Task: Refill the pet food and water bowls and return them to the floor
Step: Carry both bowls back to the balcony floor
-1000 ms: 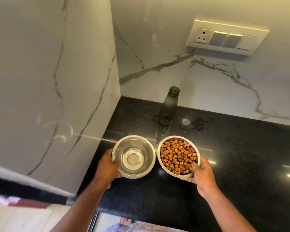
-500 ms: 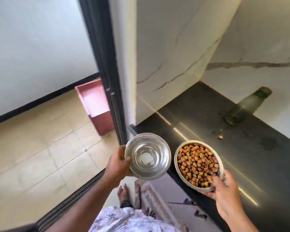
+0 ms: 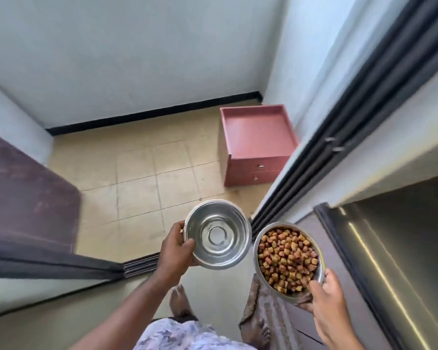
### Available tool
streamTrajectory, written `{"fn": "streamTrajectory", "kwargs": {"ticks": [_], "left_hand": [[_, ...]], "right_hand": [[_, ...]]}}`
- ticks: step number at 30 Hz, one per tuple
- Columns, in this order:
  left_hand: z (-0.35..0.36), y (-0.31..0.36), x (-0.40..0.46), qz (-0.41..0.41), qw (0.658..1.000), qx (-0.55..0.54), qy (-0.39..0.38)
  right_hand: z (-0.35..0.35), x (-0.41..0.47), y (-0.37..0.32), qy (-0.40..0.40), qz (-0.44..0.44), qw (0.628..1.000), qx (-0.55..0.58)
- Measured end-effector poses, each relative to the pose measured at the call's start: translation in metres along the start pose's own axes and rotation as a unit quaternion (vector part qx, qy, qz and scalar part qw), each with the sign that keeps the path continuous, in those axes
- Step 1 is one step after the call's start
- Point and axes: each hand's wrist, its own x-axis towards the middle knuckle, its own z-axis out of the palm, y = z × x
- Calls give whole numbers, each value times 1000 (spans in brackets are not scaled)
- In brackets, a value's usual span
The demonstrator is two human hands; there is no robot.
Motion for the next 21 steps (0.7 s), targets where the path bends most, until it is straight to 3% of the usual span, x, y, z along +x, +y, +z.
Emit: {"fn": "streamTrajectory", "kwargs": {"ticks": [9,21], "left_hand": [[-110,-33,135,-16,995,12,95],[-137,-209,402,-70,974,-72,205]], "right_hand": [[178,114,36,-31,17,998,-59],[373,386,183,-98,30,988,-117]]}}
